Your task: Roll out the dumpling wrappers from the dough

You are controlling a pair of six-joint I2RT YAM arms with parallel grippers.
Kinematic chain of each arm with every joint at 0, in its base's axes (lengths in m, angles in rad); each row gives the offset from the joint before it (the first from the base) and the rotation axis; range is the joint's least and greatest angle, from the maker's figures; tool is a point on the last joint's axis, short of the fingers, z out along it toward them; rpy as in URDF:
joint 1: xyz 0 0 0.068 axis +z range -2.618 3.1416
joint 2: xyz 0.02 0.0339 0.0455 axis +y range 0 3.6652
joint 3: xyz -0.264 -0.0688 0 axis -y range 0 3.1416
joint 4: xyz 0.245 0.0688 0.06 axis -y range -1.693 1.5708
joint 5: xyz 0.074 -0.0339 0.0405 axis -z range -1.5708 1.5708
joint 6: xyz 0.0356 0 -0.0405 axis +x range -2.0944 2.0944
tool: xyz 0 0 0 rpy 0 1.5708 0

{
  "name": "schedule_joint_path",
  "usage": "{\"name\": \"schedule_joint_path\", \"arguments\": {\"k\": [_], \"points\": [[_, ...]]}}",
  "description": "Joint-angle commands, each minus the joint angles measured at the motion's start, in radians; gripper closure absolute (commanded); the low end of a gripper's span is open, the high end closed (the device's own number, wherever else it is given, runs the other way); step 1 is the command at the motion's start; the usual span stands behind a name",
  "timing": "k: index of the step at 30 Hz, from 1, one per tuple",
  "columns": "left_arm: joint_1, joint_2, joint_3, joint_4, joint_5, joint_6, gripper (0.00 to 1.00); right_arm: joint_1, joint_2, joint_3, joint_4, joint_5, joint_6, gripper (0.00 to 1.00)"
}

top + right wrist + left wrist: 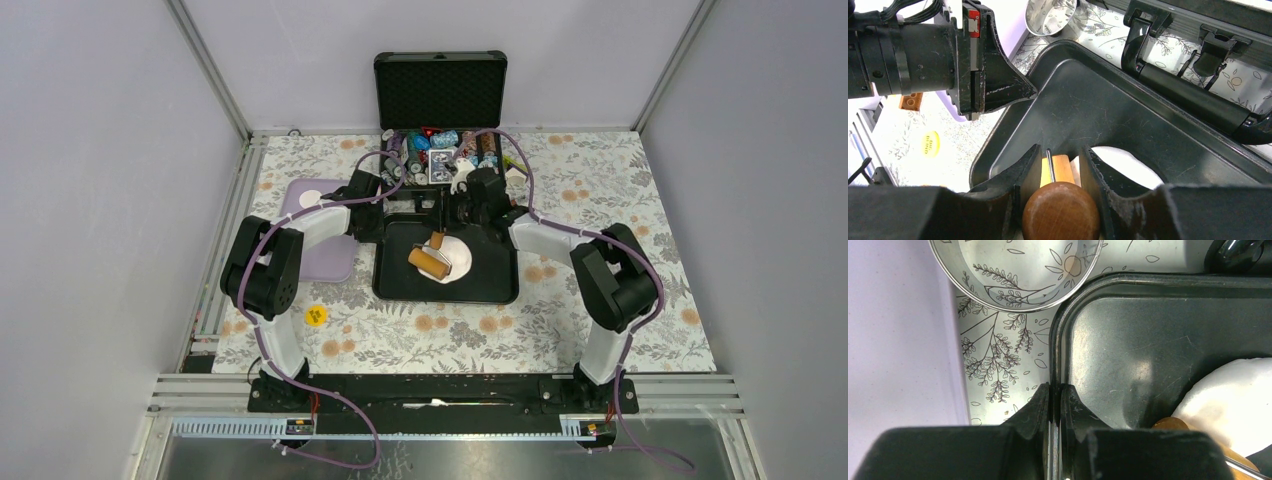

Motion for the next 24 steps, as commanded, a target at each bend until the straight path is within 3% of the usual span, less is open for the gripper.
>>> {"name": "schedule_joint_path", "arguments": {"k": [1, 24], "points": [[0.009, -0.006, -0.025, -0.034, -0.084, 0.028, 1.00, 0.027, 0.051, -0.129, -0.172, 0.077, -0.108, 1.00], [0.008, -0.005, -0.023, -0.034, -0.086, 0.028, 1.00, 0.105, -0.054, -0.236, -0.059, 0.149, -0.128, 1.00]]}}
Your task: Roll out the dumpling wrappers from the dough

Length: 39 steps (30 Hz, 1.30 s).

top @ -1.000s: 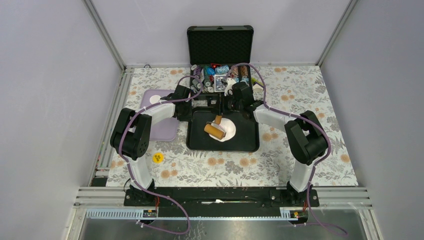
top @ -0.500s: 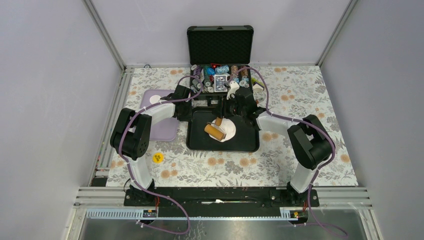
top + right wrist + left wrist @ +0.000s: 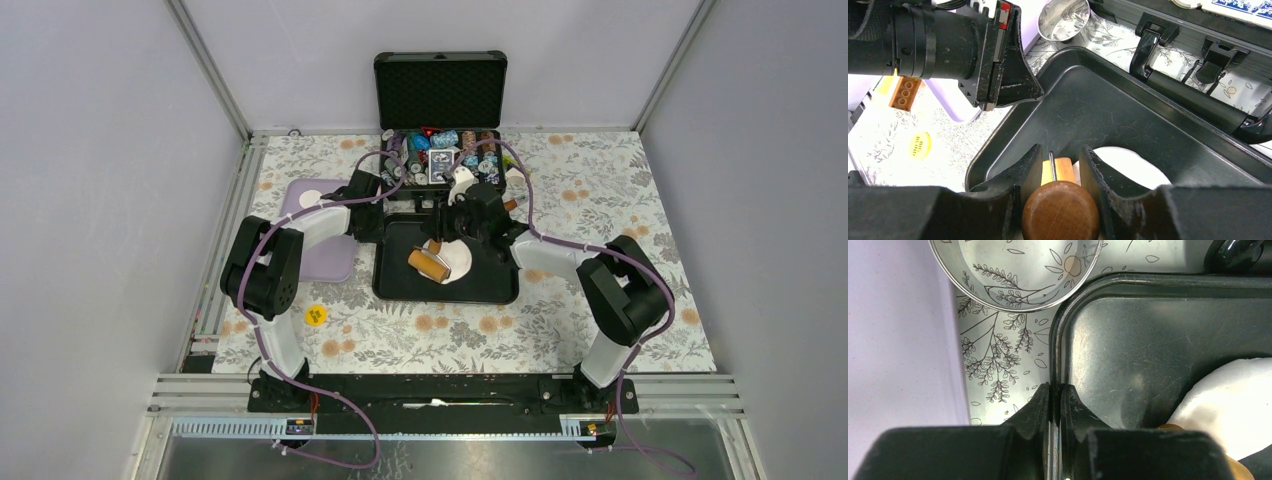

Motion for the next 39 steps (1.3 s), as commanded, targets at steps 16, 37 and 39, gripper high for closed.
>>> {"name": "schedule_joint_path", "arguments": {"k": [16, 37, 39], "points": [[0.007, -0.006, -0.023, -0.034, -0.086, 0.028, 1.00, 0.073, 0.001, -0.130, -0.178, 0.055, -0.118, 1.00], [0.007, -0.004, -0.023, -0.034, -0.086, 0.028, 1.00, -0.202, -0.107, 0.167, -0.252, -0.319, -0.010, 1.00], [0.007, -0.004, -0.023, -0.034, -0.086, 0.028, 1.00, -0.211, -0.101, 0.134, -0.241, -0.280, -0.050, 1.00]]}}
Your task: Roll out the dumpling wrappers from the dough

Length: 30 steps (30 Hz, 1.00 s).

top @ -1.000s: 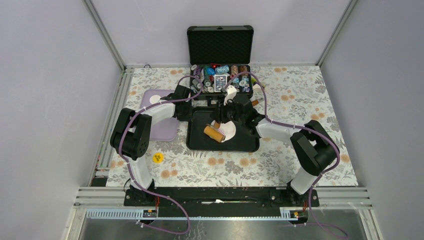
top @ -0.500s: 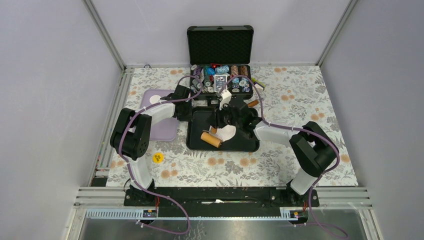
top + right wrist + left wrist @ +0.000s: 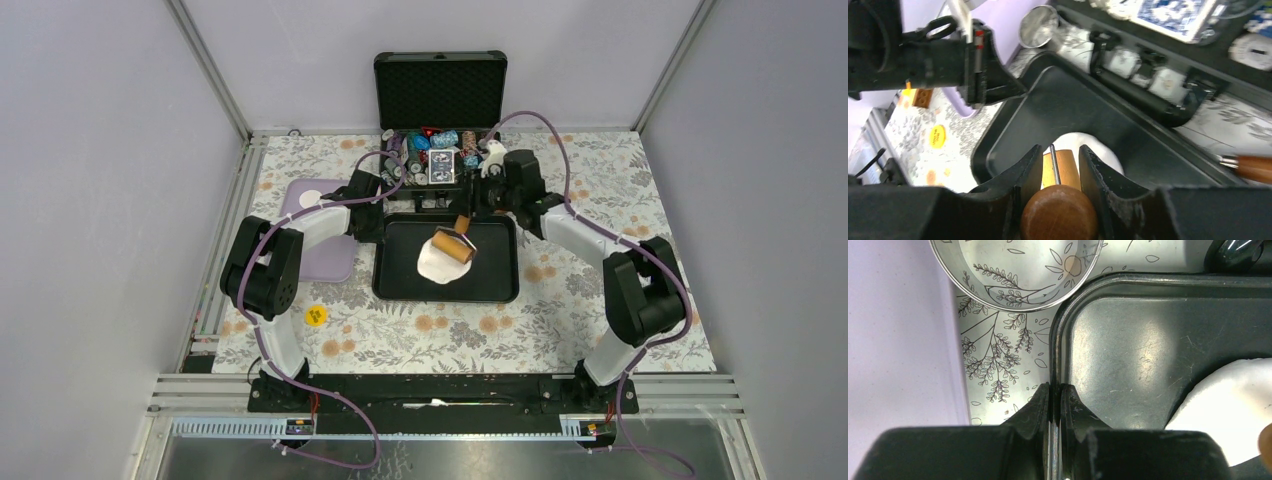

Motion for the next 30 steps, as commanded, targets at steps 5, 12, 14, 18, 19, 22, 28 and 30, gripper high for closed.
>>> {"name": "schedule_joint_path", "arguments": {"k": [5, 12, 14, 18, 19, 22, 28, 30], "points": [[0.007, -0.001, -0.021, -0.035, -0.086, 0.027, 1.00, -0.020, 0.041, -0.096, 0.039, -0.006, -0.080, 1.00], [0.007, -0.002, -0.021, -0.035, -0.086, 0.027, 1.00, 0.037, 0.070, -0.193, 0.007, 0.039, -0.132, 1.00], [0.008, -0.001, -0.021, -0.035, -0.086, 0.028, 1.00, 0.050, 0.070, -0.213, 0.007, 0.051, -0.136, 1.00], [0.008, -0.001, -0.021, -0.035, -0.086, 0.028, 1.00, 0.074, 0.078, -0.232, 0.005, 0.061, -0.140, 1.00], [0.007, -0.002, -0.020, -0.035, -0.084, 0.027, 1.00, 0.081, 0.080, -0.235, 0.005, 0.062, -0.141, 1.00], [0.007, -0.002, -0.020, -0.036, -0.084, 0.029, 1.00, 0.096, 0.086, -0.241, 0.005, 0.064, -0.139, 1.00], [0.007, -0.002, -0.021, -0.036, -0.084, 0.029, 1.00, 0.084, 0.018, -0.149, -0.014, 0.025, -0.111, 1.00], [0.007, -0.001, -0.020, -0.037, -0.083, 0.029, 1.00, 0.050, -0.014, -0.079, -0.014, 0.005, -0.087, 1.00]]}}
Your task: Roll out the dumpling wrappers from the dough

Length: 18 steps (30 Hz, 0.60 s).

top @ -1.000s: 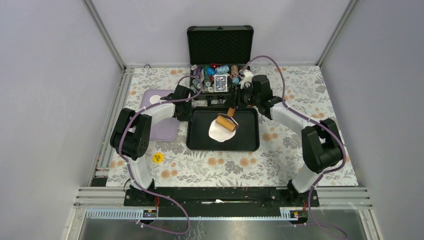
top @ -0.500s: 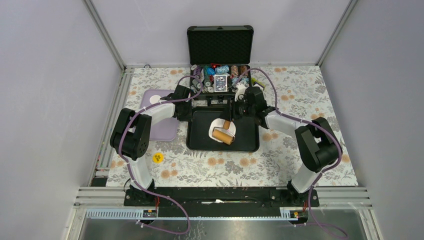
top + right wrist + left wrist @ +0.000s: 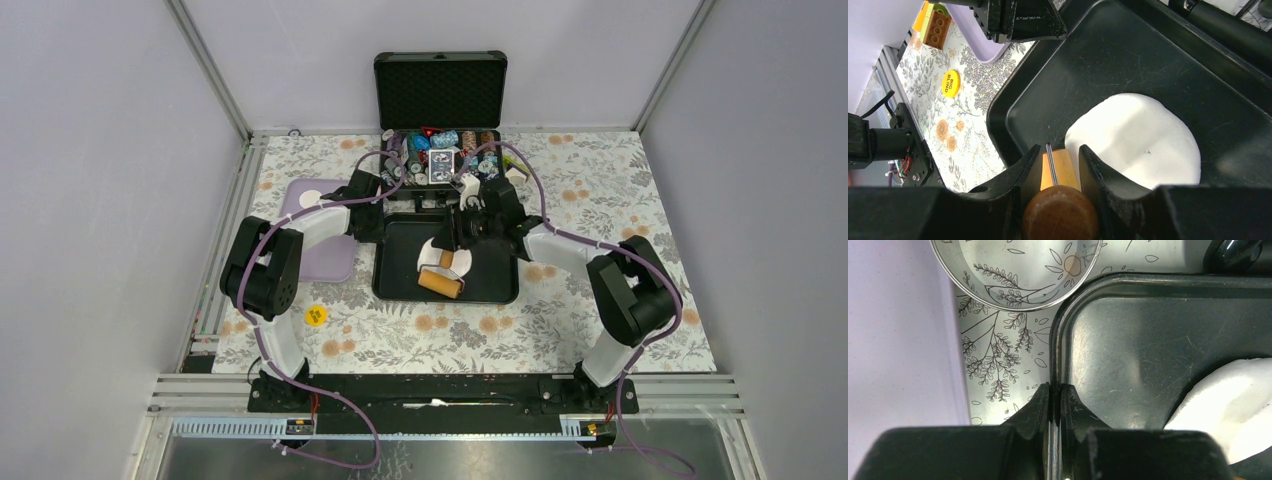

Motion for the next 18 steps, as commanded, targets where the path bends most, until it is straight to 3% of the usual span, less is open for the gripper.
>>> {"name": "schedule_joint_path", "arguments": {"k": [1, 9, 18], "points": [[0.007, 0.002, -0.019, -0.036, -0.083, 0.028, 1.00, -0.057, -0.039, 0.118, -0.118, 0.044, -0.057, 1.00], [0.007, 0.003, -0.019, -0.036, -0.086, 0.028, 1.00, -0.098, 0.061, 0.299, -0.114, 0.018, -0.056, 1.00], [0.007, 0.002, -0.019, -0.036, -0.086, 0.028, 1.00, -0.016, 0.183, 0.175, -0.156, 0.125, -0.157, 1.00]]}}
